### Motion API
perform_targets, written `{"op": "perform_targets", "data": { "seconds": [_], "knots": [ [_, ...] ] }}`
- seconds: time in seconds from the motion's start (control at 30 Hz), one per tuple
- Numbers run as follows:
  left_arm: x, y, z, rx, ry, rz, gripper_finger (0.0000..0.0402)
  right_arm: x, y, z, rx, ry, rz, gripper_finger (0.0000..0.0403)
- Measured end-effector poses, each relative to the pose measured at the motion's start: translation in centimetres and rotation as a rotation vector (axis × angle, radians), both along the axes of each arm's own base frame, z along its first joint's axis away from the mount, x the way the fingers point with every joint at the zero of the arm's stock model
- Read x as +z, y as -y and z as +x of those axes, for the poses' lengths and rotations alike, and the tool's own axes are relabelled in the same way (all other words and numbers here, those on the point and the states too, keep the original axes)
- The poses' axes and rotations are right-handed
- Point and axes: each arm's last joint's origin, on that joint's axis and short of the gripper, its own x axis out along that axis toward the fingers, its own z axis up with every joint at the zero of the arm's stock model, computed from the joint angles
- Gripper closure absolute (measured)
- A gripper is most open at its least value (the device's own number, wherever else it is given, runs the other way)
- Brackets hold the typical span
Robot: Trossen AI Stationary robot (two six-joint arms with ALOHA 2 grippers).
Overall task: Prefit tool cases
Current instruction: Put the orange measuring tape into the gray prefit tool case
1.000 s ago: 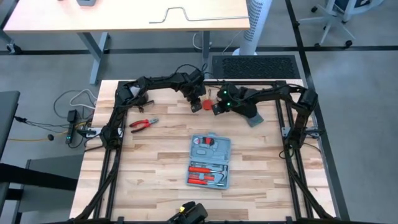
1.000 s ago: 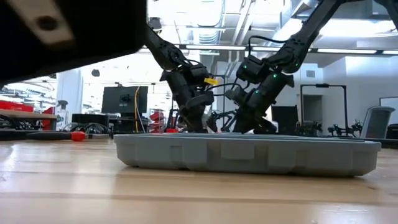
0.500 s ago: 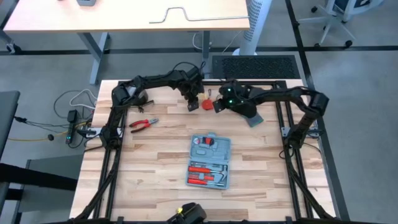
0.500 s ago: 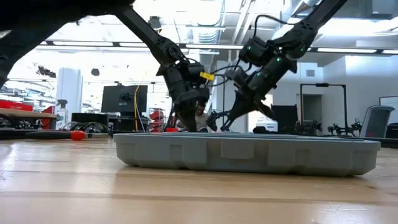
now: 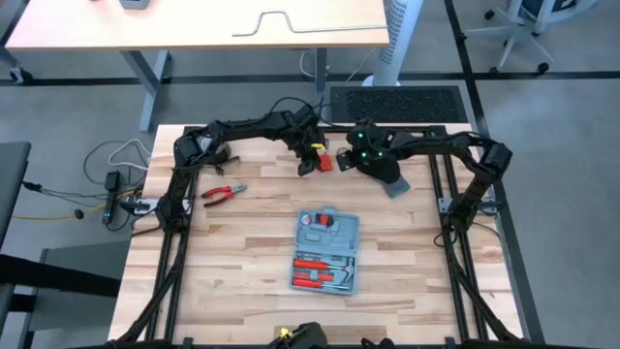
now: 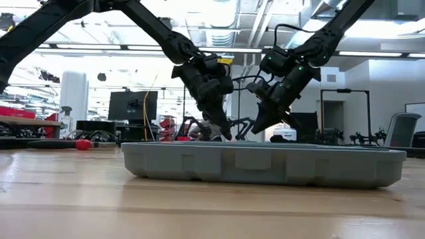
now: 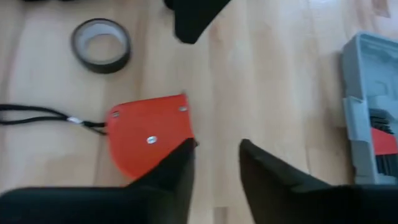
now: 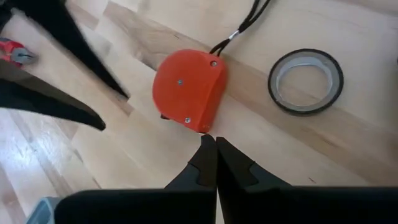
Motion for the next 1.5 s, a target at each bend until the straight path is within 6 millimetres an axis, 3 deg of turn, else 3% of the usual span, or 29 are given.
{"op": "perform_targets", "data": {
  "seconds": [0.37,0.6,0.73,1.07,1.3,1.43,1.5],
  "knots": [
    [0.2,-0.5,0.0,0.018,0.034,-0.006,0.0132,-0.1,0.0,-0.1,0.024,-0.008,0.003,0.0395],
    [0.6,-0.6,1.1,0.119,0.040,0.189,0.0083,0.6,0.2,-0.6,0.032,0.003,0.006,0.0394],
    [0.6,-0.4,1.3,0.154,0.043,0.194,0.0065,1.4,0.3,-1.2,0.031,0.005,-0.004,0.0394],
    [0.4,0.0,1.5,0.165,0.016,0.218,0.0042,3.7,0.3,-2.6,0.026,0.024,-0.043,0.0394],
    [-2.8,0.6,1.1,0.189,-0.138,0.060,0.0042,4.9,-0.3,-3.4,0.024,0.013,-0.033,0.0394],
    [-2.3,1.6,0.2,0.237,-0.256,0.040,0.0069,4.8,-0.9,-2.9,0.051,0.013,-0.035,0.0399],
    [-0.7,1.9,0.0,0.231,-0.227,0.061,0.0106,4.3,-1.1,-2.2,0.065,0.012,-0.029,0.0399]
  ]
}}
